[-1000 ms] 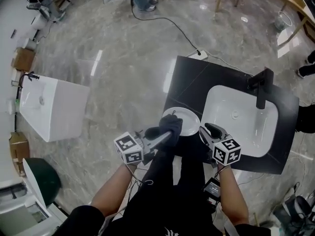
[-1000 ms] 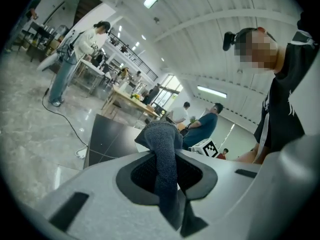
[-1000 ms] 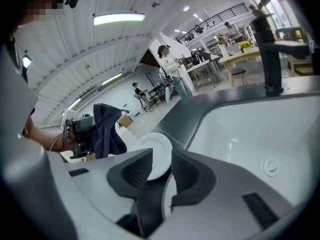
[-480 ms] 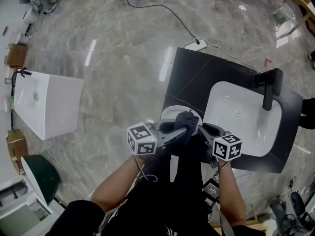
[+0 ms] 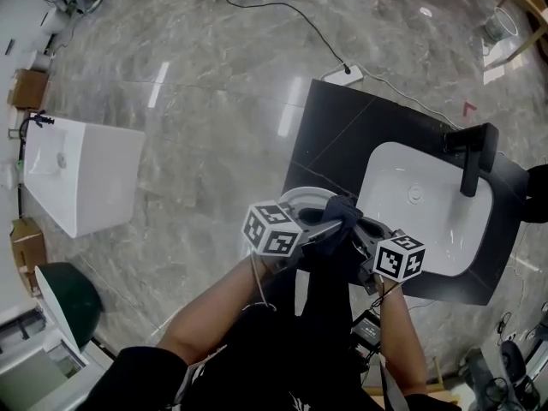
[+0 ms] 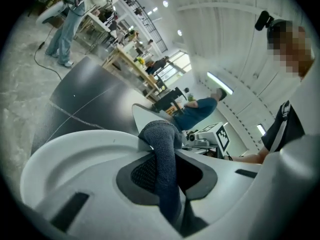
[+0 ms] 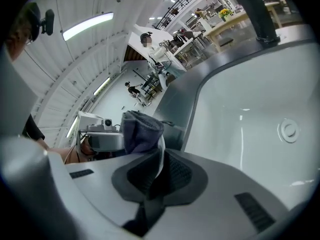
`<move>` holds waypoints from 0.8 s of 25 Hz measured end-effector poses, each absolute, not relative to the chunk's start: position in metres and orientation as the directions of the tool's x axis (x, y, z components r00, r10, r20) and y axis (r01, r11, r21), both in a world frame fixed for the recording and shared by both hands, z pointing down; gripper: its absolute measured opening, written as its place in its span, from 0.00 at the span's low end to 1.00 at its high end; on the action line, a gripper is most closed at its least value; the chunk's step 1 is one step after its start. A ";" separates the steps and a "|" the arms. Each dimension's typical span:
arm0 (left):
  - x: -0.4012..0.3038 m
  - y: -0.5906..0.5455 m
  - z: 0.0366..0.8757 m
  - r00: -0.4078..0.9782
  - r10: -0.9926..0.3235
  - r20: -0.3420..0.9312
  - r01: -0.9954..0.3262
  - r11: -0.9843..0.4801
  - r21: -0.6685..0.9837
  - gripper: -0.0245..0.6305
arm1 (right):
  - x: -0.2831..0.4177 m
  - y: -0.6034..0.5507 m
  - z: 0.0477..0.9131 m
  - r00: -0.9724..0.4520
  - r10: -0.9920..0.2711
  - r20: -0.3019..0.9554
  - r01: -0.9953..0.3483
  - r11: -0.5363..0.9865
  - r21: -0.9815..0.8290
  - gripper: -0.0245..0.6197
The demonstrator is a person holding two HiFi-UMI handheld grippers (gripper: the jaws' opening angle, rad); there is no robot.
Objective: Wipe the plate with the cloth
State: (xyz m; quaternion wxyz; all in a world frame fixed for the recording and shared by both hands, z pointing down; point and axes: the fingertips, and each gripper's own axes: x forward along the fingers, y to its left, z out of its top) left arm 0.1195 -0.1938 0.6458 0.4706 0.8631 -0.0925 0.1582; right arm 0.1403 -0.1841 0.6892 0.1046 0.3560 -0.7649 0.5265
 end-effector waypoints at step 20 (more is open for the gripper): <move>0.049 -0.232 0.676 0.733 -0.077 0.676 -0.610 -0.516 0.602 0.13 | 0.146 -0.187 0.686 -0.684 -0.467 0.561 -0.668 0.093 -0.738 0.07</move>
